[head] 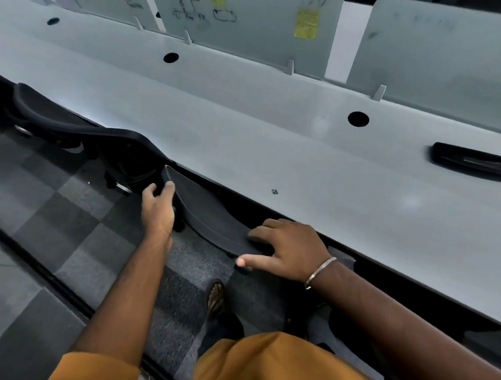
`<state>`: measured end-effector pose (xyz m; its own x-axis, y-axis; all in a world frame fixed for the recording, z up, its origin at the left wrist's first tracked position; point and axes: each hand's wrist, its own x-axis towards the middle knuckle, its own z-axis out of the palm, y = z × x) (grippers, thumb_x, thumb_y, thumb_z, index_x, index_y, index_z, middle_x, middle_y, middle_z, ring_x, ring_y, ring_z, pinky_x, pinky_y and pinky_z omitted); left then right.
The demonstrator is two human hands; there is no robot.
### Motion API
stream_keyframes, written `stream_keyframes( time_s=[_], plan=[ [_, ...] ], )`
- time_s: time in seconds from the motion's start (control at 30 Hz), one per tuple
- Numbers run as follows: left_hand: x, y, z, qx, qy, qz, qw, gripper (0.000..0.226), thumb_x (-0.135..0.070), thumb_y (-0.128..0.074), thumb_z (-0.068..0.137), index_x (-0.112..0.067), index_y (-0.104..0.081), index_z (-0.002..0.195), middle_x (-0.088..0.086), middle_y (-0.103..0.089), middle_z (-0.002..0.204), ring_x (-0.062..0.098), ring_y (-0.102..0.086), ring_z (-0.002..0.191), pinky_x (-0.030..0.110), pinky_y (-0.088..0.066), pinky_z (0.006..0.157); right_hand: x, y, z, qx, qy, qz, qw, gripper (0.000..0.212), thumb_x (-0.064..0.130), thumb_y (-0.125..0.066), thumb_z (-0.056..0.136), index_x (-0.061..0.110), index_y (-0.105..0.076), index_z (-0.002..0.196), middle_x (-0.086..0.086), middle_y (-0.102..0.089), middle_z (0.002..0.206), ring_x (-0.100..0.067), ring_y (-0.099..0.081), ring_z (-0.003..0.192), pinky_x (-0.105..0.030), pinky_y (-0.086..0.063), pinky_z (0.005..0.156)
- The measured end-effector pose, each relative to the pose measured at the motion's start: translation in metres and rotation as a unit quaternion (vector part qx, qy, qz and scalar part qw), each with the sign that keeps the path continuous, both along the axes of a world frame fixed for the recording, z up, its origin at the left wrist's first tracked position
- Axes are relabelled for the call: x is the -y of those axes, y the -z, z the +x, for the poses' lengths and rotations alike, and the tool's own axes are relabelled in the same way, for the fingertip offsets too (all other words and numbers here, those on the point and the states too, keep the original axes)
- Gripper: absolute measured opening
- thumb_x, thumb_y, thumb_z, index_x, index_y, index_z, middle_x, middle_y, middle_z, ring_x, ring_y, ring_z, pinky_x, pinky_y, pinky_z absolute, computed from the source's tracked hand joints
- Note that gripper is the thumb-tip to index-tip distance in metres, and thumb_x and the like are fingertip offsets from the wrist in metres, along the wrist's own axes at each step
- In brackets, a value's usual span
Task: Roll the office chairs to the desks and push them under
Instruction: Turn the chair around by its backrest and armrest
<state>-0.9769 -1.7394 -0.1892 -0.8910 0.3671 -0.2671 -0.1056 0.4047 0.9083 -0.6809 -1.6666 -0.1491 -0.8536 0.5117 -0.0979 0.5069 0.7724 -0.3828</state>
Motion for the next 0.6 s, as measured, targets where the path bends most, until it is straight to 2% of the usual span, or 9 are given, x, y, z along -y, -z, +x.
stream_keyframes(
  time_s=[0.1, 0.17, 0.23, 0.33, 0.43, 0.5, 0.53, 0.6],
  plan=[
    [0.007, -0.002, -0.064, 0.019, -0.058, 0.028, 0.998, 0.062, -0.052, -0.057, 0.1, -0.014, -0.046, 0.148, 0.006, -0.062, 0.124, 0.016, -0.064, 0.101, 0.034, -0.053, 0.082, -0.001, -0.013, -0.071, -0.063, -0.009, -0.025, 0.998, 0.072, 0.085, -0.041, 0.089, 0.036, -0.054, 0.141, 0.01, -0.06, 0.13, -0.017, -0.059, 0.117, -0.036, -0.051, 0.088],
    [0.01, -0.006, -0.115, 0.022, -0.093, 0.044, 0.994, 0.062, -0.054, -0.055, 0.101, -0.013, -0.045, 0.147, 0.003, -0.06, 0.114, 0.014, -0.061, 0.096, 0.031, -0.049, 0.078, -0.006, -0.017, -0.128, -0.094, -0.021, -0.038, 0.995, 0.067, 0.067, -0.053, 0.095, 0.029, -0.046, 0.15, 0.003, -0.055, 0.141, -0.023, -0.053, 0.126, -0.04, -0.049, 0.096],
    [0.008, -0.017, -0.162, 0.028, -0.108, 0.064, 0.992, 0.066, -0.056, -0.055, 0.1, -0.015, -0.043, 0.15, 0.001, -0.059, 0.12, 0.014, -0.06, 0.104, 0.033, -0.049, 0.092, -0.013, -0.02, -0.186, -0.118, -0.024, -0.042, 0.992, 0.07, 0.054, -0.06, 0.096, 0.023, -0.039, 0.155, -0.003, -0.05, 0.148, -0.028, -0.048, 0.132, -0.043, -0.047, 0.1],
    [-0.001, -0.032, -0.228, 0.033, -0.104, 0.083, 0.991, 0.086, -0.069, -0.061, 0.088, -0.018, -0.04, 0.154, 0.003, -0.054, 0.146, 0.019, -0.055, 0.13, 0.04, -0.044, 0.113, -0.024, -0.022, -0.268, -0.111, -0.031, -0.028, 0.993, 0.088, 0.045, -0.068, 0.09, 0.016, -0.027, 0.162, -0.012, -0.036, 0.159, -0.033, -0.034, 0.145, -0.047, -0.04, 0.112],
    [-0.02, -0.04, -0.291, 0.064, -0.11, 0.079, 0.989, 0.116, -0.078, -0.069, 0.069, -0.019, -0.031, 0.16, 0.002, -0.046, 0.158, 0.02, -0.048, 0.141, 0.042, -0.039, 0.12, -0.036, -0.024, -0.343, -0.071, -0.005, -0.053, 0.996, 0.103, 0.046, -0.071, 0.087, 0.017, -0.011, 0.165, -0.015, -0.018, 0.168, -0.032, -0.016, 0.156, -0.047, -0.028, 0.122],
    [-0.035, -0.047, -0.311, 0.067, -0.112, 0.075, 0.989, 0.11, -0.066, -0.076, 0.074, -0.014, -0.029, 0.159, 0.0, -0.049, 0.153, 0.017, -0.052, 0.135, 0.035, -0.041, 0.116, -0.044, -0.02, -0.374, -0.05, 0.008, -0.056, 0.997, 0.101, 0.047, -0.07, 0.09, 0.016, -0.01, 0.165, -0.015, -0.02, 0.169, -0.031, -0.019, 0.155, -0.045, -0.028, 0.123],
    [-0.043, -0.049, -0.328, 0.062, -0.117, 0.072, 0.988, 0.098, -0.054, -0.078, 0.08, -0.012, -0.032, 0.155, 0.0, -0.052, 0.148, 0.017, -0.055, 0.129, 0.032, -0.043, 0.112, -0.047, -0.016, -0.394, -0.04, 0.011, -0.06, 0.997, 0.096, 0.048, -0.069, 0.091, 0.016, -0.014, 0.164, -0.014, -0.027, 0.166, -0.031, -0.027, 0.152, -0.045, -0.033, 0.12],
    [-0.054, -0.051, -0.345, 0.05, -0.146, 0.071, 0.985, 0.073, -0.028, -0.073, 0.085, -0.01, -0.038, 0.147, 0.003, -0.057, 0.141, 0.02, -0.06, 0.116, 0.033, -0.05, 0.104, -0.055, -0.009, -0.418, -0.026, 0.019, -0.064, 0.997, 0.078, 0.048, -0.066, 0.094, 0.017, -0.032, 0.157, -0.011, -0.048, 0.15, -0.032, -0.048, 0.134, -0.043, -0.046, 0.104]
  ],
)
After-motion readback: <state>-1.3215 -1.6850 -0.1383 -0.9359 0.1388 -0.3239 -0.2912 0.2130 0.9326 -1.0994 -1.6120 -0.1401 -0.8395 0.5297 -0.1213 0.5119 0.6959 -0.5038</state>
